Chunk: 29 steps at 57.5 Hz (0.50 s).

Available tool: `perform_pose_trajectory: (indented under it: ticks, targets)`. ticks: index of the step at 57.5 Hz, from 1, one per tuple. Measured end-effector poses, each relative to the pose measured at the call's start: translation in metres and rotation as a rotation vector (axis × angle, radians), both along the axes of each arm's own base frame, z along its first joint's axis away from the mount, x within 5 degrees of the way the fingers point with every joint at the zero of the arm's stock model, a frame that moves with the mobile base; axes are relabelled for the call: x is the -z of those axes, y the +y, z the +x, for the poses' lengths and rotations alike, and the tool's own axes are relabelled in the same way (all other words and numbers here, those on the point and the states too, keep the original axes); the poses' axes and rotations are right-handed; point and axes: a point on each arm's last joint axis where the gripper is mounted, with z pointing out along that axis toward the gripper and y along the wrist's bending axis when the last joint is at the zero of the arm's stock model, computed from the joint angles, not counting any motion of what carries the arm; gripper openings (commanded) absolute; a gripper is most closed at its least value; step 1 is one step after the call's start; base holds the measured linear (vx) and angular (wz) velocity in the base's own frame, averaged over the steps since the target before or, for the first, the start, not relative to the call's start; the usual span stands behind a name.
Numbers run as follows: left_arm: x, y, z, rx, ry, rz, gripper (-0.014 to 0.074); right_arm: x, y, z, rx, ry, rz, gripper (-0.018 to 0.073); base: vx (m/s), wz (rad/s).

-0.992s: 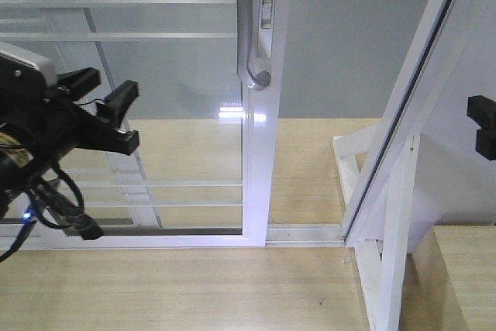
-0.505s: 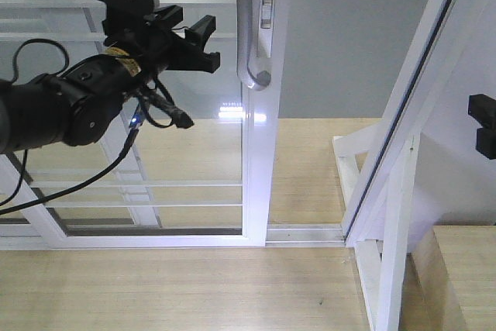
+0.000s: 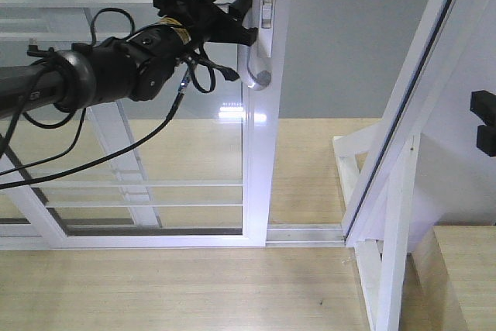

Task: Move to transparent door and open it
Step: 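Move the left gripper onto the door's vertical frame edge and grip it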

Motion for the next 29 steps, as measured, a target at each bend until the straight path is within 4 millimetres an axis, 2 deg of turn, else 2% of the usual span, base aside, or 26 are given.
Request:
perform_pose_trajectory:
  ticks: [11, 19, 29]
  targets:
    - [0.001, -0.014, 0.003, 0.017, 0.006, -0.009, 0.0471, 0.000, 0.000, 0.000, 0.001, -0.001, 0.000, 0.0542, 0.00, 0.00]
    - [0.014, -0.017, 0.007, 0.016, 0.030, -0.004, 0.0457, 0.000, 0.000, 0.000, 0.001, -0.001, 0.000, 0.0542, 0.00, 0.00]
    - [0.032, -0.018, 0.011, 0.014, 0.057, 0.004, 0.0358, 0.000, 0.000, 0.000, 0.001, -0.001, 0.000, 0.0542, 0.00, 0.00]
